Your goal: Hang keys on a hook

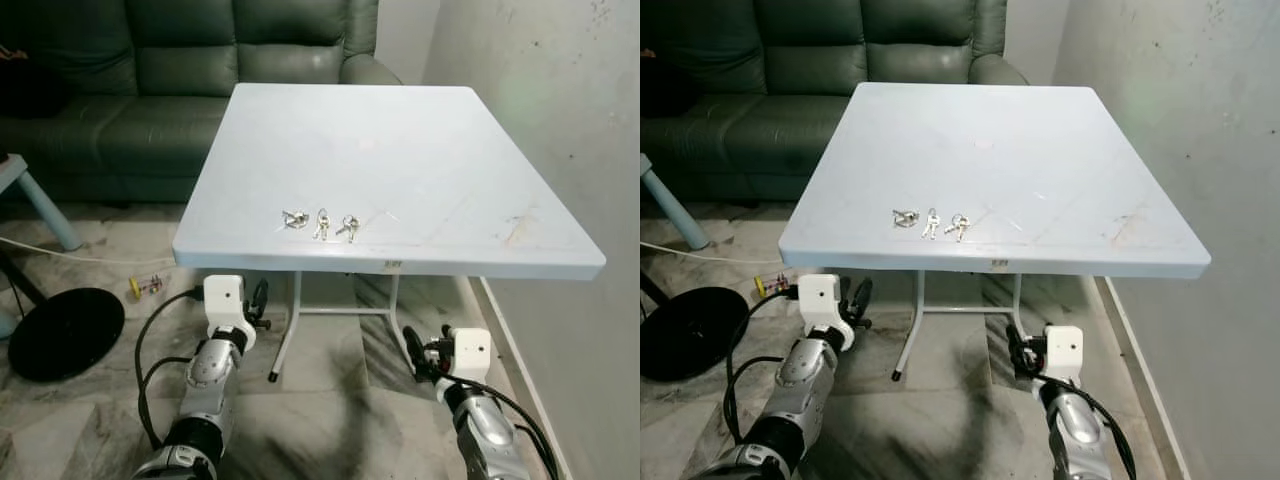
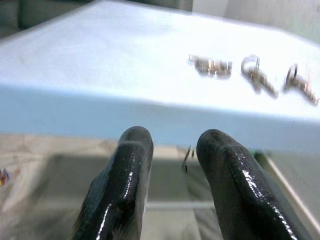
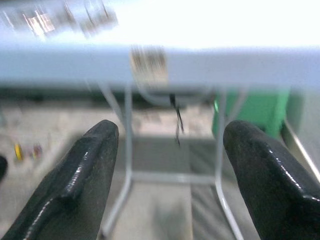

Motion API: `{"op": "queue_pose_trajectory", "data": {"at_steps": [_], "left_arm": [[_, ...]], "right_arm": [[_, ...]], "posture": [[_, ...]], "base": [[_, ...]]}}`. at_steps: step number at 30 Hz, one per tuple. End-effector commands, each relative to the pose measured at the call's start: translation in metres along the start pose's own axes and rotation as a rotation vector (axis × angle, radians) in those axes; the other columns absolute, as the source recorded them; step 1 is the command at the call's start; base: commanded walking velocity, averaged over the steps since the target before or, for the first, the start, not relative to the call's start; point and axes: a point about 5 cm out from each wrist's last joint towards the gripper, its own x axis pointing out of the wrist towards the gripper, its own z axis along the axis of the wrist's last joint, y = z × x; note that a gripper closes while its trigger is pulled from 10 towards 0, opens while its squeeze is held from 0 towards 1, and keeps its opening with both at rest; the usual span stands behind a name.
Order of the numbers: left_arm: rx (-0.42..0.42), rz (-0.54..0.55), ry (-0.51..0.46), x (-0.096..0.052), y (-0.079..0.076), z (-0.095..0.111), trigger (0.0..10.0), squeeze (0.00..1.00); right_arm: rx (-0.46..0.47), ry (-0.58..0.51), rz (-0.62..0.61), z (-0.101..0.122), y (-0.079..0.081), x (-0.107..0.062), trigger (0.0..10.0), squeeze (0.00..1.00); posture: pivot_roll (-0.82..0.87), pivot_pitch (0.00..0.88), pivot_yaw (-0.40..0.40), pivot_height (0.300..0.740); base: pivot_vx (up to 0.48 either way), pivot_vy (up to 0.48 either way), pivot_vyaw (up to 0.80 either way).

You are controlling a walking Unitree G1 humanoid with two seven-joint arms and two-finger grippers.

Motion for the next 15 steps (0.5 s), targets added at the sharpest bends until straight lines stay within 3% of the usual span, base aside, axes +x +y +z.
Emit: {"op": "queue_pose_trajectory", "data": {"at_steps": [1,4,8,9,11,15], "left_arm": [[-0.053,0.046,-0.022,0.002,0.000,0.006,10.0,0.00],[-0.095,0.123,-0.013,0.012,0.000,0.017,10.0,0.00],[-0.154,0.155,-0.013,0.016,0.001,0.023,10.0,0.00],[-0.219,0.171,-0.045,0.024,0.003,0.039,10.0,0.00],[-0.215,0.144,-0.087,0.028,0.003,0.055,10.0,0.00],[-0.096,-0.008,-0.162,0.019,0.002,0.076,10.0,0.00]], "right_arm": [[-0.004,-0.052,0.019,0.012,0.004,0.003,10.0,0.00],[0.013,-0.119,0.035,0.030,0.012,0.006,10.0,0.00],[0.033,-0.138,0.042,0.037,0.014,0.006,10.0,0.00],[0.049,-0.165,0.039,0.048,0.016,0.010,10.0,0.00],[0.059,-0.182,0.045,0.057,0.017,0.011,10.0,0.00],[0.007,-0.193,0.060,0.065,0.014,0.003,10.0,0.00]], "posture": [[0.08,0.029,-0.039,0.740],[0.09,0.026,-0.044,0.740],[0.09,0.023,-0.045,0.740],[0.09,0.015,-0.045,0.740],[0.09,0.015,-0.042,0.740],[0.09,0.010,-0.036,0.740]], "base": [[0.000,0.000,0.00],[0.000,0.000,0.00],[0.000,0.000,0.00],[0.000,0.000,0.00],[0.000,0.000,0.00],[0.000,0.000,0.00]]}}
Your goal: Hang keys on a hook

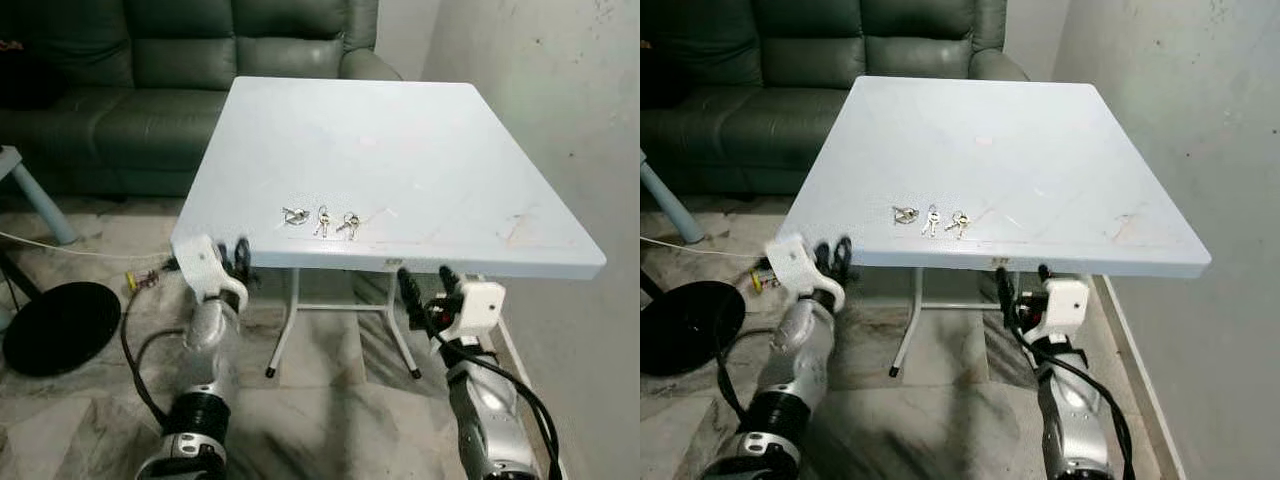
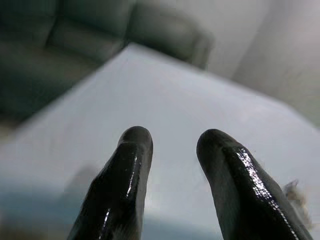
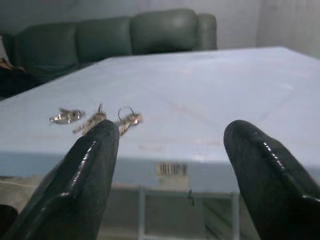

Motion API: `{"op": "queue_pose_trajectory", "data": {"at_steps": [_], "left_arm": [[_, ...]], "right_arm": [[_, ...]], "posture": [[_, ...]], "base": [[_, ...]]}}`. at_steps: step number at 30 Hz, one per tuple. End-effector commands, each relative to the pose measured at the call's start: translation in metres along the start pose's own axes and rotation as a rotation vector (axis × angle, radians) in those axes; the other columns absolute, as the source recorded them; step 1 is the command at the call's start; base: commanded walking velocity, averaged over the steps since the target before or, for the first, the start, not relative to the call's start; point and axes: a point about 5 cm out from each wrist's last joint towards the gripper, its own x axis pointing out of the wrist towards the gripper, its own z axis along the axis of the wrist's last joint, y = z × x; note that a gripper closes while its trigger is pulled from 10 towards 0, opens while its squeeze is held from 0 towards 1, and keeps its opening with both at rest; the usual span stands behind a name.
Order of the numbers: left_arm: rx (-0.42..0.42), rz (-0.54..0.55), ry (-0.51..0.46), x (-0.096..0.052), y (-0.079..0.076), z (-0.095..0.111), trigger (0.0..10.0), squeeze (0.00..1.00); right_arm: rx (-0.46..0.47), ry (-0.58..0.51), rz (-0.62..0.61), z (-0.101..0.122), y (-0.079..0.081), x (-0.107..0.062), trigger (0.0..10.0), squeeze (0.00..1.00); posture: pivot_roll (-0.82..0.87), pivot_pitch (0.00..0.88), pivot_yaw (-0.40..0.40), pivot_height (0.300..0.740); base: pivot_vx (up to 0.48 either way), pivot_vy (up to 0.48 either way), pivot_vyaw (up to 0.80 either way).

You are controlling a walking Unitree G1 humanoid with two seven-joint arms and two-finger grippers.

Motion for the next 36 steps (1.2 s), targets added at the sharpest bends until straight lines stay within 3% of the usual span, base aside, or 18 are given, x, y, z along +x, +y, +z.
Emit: {"op": "queue_pose_trajectory", "data": {"at_steps": [1,8,17,20,24,26,32,36], "left_arm": [[0.036,-0.083,0.016,-0.007,-0.004,-0.001,10.0,0.00],[0.210,-0.173,0.047,-0.033,0.003,-0.012,10.0,0.00],[0.164,-0.252,0.052,-0.045,-0.008,-0.013,10.0,0.00],[0.141,-0.261,0.044,-0.057,-0.007,-0.007,10.0,0.00],[0.124,-0.253,0.025,-0.066,-0.003,-0.004,10.0,0.00],[0.110,-0.219,0.052,-0.073,0.005,-0.010,10.0,0.00],[0.063,-0.174,0.060,-0.068,0.016,-0.003,10.0,0.00],[0.100,-0.189,0.063,-0.063,0.017,-0.001,10.0,0.00]], "right_arm": [[-0.035,0.012,0.021,0.002,0.000,-0.005,10.0,0.00],[-0.170,0.018,0.119,0.009,0.001,-0.018,10.0,0.00],[-0.235,0.006,0.177,0.016,0.008,-0.021,10.0,0.00],[-0.239,-0.017,0.193,0.024,0.013,-0.027,10.0,0.00],[-0.192,-0.031,0.155,0.025,0.012,-0.033,10.0,0.00],[-0.106,-0.006,0.066,0.015,0.006,-0.038,10.0,0.00],[-0.109,0.007,0.054,0.015,0.004,-0.037,10.0,0.00],[-0.125,-0.009,0.054,0.021,0.002,-0.030,10.0,0.00]], "posture": [[0.09,0.010,-0.035,0.740],[0.09,0.003,-0.034,0.740],[0.09,0.017,-0.039,0.740],[0.10,0.028,-0.038,0.740],[0.10,0.032,-0.038,0.740],[0.11,0.035,-0.039,0.740],[0.11,0.043,-0.038,0.740],[0.11,0.045,-0.035,0.740]], "base": [[0.000,0.000,0.00],[0.000,0.000,0.00],[0.000,0.000,0.00],[0.000,0.000,0.00],[0.000,0.000,0.00],[0.000,0.000,0.00],[0.000,0.000,0.00],[0.000,0.000,0.00]]}}
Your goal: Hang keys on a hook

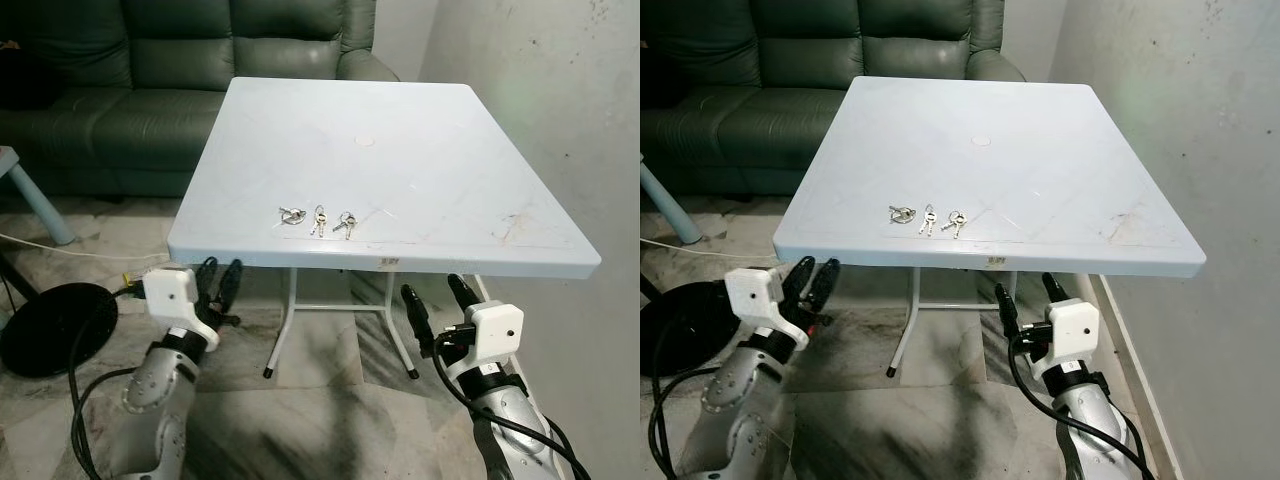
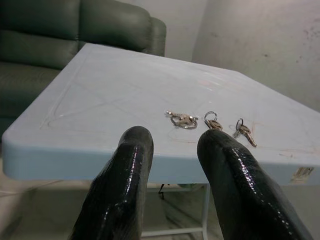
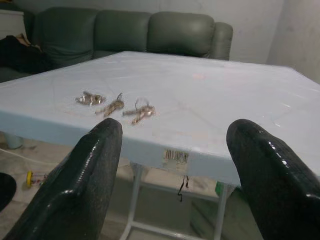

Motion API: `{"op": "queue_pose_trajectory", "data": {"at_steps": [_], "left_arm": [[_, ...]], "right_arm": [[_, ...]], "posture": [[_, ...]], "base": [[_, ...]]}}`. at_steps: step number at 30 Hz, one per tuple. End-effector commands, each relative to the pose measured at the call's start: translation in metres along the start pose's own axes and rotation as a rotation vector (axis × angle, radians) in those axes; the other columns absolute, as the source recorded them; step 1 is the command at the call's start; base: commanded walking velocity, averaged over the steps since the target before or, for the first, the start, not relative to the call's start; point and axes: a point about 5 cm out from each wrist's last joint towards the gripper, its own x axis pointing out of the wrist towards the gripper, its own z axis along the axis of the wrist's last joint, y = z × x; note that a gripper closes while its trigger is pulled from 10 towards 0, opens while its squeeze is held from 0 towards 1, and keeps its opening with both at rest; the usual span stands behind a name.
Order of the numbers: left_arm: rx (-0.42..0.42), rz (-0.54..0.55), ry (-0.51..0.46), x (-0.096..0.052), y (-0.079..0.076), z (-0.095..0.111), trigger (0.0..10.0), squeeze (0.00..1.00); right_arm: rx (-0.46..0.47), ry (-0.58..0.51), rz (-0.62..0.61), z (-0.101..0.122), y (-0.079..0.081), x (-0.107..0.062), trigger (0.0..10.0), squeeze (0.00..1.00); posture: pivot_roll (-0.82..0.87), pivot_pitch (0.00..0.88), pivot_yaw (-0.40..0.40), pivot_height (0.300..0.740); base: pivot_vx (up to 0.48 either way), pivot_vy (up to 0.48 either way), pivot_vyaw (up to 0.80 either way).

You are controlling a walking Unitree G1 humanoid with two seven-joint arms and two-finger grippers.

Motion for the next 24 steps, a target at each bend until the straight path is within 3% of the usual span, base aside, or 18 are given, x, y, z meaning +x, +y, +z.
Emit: {"op": "queue_pose_trajectory", "data": {"at_steps": [1,13,24], "left_arm": [[0.024,-0.021,0.000,0.005,-0.002,0.004,10.0,0.00],[0.006,-0.035,0.012,0.013,-0.012,0.001,10.0,0.00],[0.025,-0.051,0.027,0.016,-0.015,0.000,10.0,0.00]], "right_arm": [[-0.010,-0.012,-0.012,0.005,-0.005,0.004,10.0,0.00],[-0.018,0.001,-0.013,0.003,-0.004,0.006,10.0,0.00],[-0.023,0.007,-0.011,0.002,-0.005,0.008,10.0,0.00]], "posture": [[0.11,0.045,-0.035,0.740],[0.11,0.050,-0.037,0.740],[0.11,0.047,-0.034,0.740]], "base": [[0.000,0.000,0.00],[0.000,0.000,0.00],[0.308,0.000,0.00]]}}
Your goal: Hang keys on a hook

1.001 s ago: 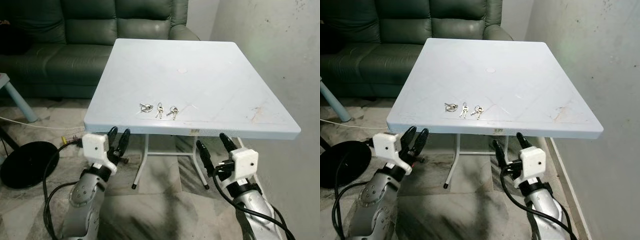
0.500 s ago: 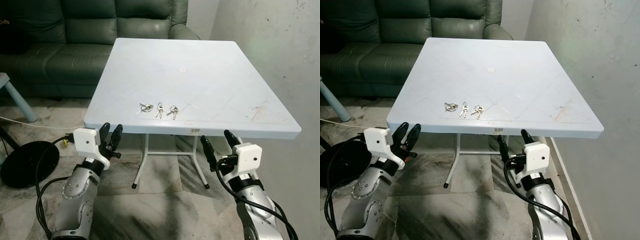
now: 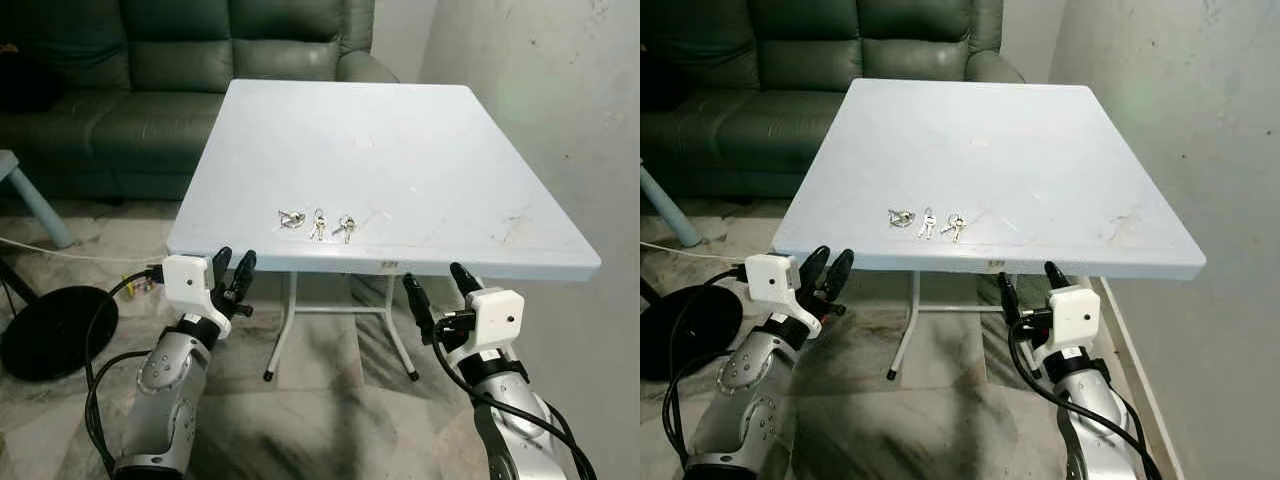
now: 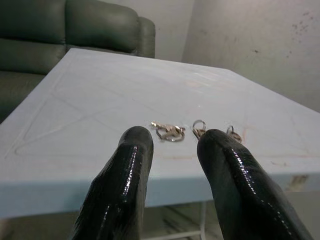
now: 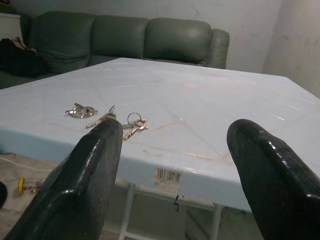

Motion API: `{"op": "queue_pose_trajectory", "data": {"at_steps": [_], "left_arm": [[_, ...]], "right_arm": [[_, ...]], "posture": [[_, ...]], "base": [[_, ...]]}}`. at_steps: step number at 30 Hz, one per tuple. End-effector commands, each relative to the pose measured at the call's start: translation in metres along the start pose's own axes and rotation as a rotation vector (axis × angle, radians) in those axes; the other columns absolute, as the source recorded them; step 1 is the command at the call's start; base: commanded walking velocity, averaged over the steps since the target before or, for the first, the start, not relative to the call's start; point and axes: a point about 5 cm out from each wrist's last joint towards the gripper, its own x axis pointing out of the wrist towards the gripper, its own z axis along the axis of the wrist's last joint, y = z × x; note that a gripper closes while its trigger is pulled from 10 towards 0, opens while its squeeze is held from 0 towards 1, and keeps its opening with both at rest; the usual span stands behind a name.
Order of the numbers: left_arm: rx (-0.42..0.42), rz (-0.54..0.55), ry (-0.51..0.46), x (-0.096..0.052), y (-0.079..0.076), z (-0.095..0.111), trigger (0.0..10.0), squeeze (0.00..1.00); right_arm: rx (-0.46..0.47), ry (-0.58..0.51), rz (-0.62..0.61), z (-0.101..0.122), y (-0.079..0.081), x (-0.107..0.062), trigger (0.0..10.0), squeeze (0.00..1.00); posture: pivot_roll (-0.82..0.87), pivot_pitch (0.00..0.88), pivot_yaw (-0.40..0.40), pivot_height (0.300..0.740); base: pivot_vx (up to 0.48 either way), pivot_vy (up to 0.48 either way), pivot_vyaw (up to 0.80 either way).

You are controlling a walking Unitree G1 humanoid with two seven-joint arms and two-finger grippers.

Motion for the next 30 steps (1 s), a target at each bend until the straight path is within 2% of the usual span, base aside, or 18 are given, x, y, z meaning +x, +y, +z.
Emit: {"op": "queue_pose_trajectory", "data": {"at_steps": [1,8,18,21,26,30], "left_arm": [[0.006,-0.015,0.013,0.0029,-0.0014,0.0001,10.0,0.00],[0.009,-0.020,0.014,0.0043,-0.0026,-0.0002,10.0,0.00],[0.007,-0.027,0.019,0.0037,-0.0050,-0.0020,10.0,0.00],[0.005,-0.025,0.021,0.0033,-0.0049,-0.0024,10.0,0.00],[0.005,-0.024,0.017,0.0034,-0.0051,-0.0024,10.0,0.00],[-0.008,-0.010,0.013,0.0035,-0.0053,-0.0027,10.0,0.00]], "right_arm": [[-0.004,0.013,-0.001,-0.0020,-0.0014,0.0010,10.0,0.00],[-0.026,0.017,0.008,-0.0019,-0.0011,0.0018,10.0,0.00],[-0.031,0.026,0.032,-0.0029,0.0012,0.0014,10.0,0.00],[-0.007,0.025,0.034,-0.0032,0.0023,0.0013,10.0,0.00],[-0.020,0.034,0.033,-0.0044,0.0011,0.0016,10.0,0.00],[-0.022,0.040,0.031,-0.0053,-0.0003,0.0010,10.0,0.00]], "posture": [[0.11,0.047,-0.034,0.740],[0.12,0.046,-0.034,0.740],[0.11,0.036,-0.039,0.740],[0.12,0.032,-0.040,0.740],[0.12,0.029,-0.042,0.740],[0.12,0.028,-0.045,0.740]], "base": [[0.352,0.000,0.00],[0.351,0.000,0.00],[0.351,0.000,0.77],[0.349,0.000,0.00],[0.321,0.000,0.00],[0.000,0.000,0.00]]}}
